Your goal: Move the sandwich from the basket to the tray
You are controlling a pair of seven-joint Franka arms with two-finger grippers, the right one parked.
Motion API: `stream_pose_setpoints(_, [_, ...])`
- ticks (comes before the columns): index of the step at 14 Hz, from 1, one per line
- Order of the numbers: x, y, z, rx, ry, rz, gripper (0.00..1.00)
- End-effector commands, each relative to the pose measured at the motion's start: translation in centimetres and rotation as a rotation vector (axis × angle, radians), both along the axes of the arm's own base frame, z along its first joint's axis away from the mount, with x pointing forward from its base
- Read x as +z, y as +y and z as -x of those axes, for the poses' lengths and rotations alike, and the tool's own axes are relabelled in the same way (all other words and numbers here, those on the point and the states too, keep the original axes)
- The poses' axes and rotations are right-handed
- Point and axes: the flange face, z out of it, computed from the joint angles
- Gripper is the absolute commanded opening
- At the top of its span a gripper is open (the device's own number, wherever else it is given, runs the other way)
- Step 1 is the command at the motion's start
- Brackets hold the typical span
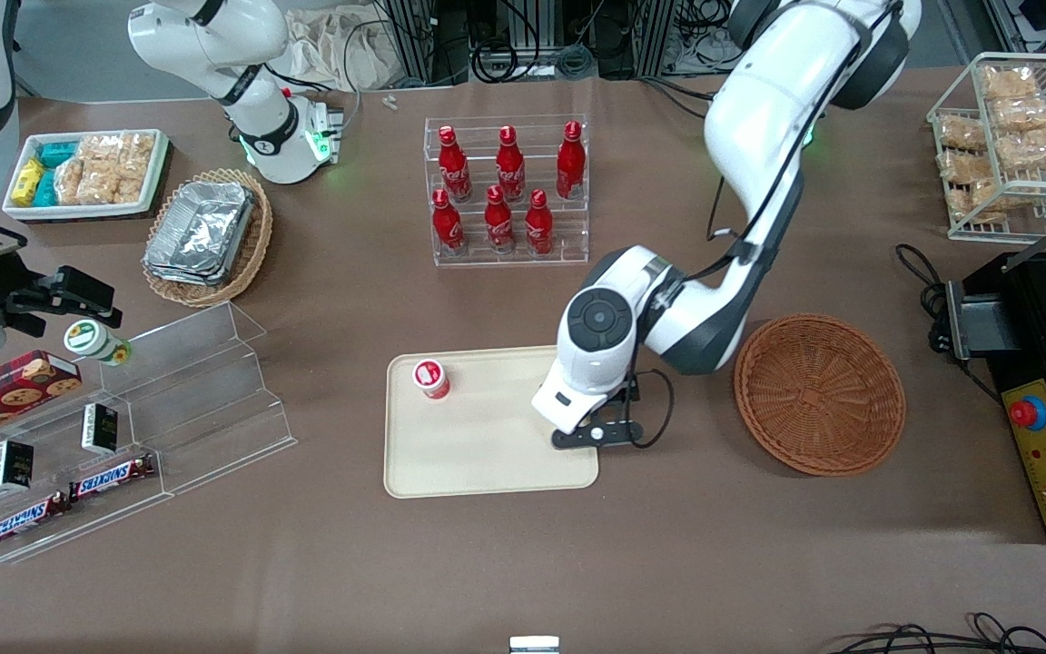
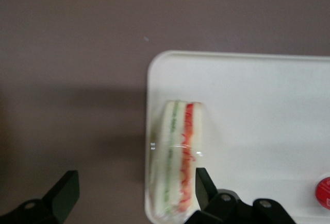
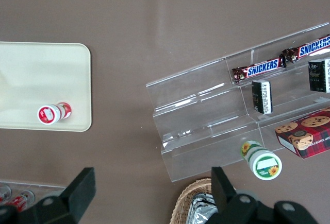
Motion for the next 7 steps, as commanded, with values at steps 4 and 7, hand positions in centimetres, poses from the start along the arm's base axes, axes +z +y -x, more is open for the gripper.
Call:
stream_pose_setpoints(4, [16.2, 16.7, -2.4, -0.025, 0.029, 0.008, 1.0])
stream_pose_setpoints(7, [21.4, 26.2, -1.9, -0.039, 0.044, 0.022, 1.0])
